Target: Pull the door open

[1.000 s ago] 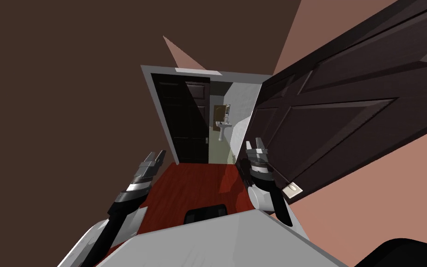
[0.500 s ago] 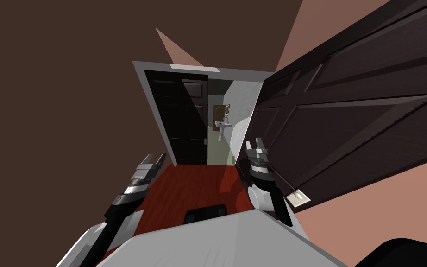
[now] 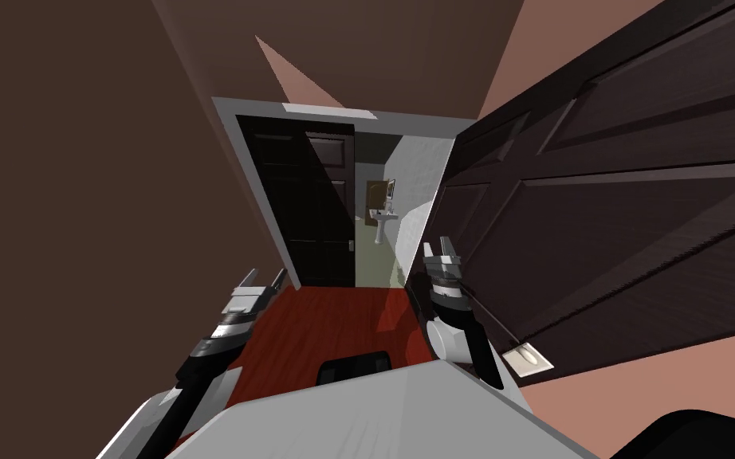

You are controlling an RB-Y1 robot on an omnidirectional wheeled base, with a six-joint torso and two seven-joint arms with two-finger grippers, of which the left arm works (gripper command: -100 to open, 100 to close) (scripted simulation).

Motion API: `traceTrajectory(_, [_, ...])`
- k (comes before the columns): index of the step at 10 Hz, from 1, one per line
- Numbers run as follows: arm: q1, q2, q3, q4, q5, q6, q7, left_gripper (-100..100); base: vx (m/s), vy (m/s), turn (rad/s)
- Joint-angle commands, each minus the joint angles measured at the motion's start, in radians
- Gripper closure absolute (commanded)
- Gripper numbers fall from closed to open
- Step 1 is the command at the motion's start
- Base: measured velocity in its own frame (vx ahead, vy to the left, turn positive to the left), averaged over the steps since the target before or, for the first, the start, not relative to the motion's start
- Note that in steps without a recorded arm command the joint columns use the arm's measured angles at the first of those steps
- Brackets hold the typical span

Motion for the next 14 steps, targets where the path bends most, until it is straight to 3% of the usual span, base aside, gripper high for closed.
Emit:
traceTrajectory(1, [0.003, 0.0, 0.017, 0.023, -0.019, -0.023, -0.049, -100, 0.087, -0.062, -0.005])
traceTrajectory(14, [-0.023, -0.009, 0.153, 0.251, -0.179, -0.186, -0.42, -100, 0.102, -0.057, -0.005])
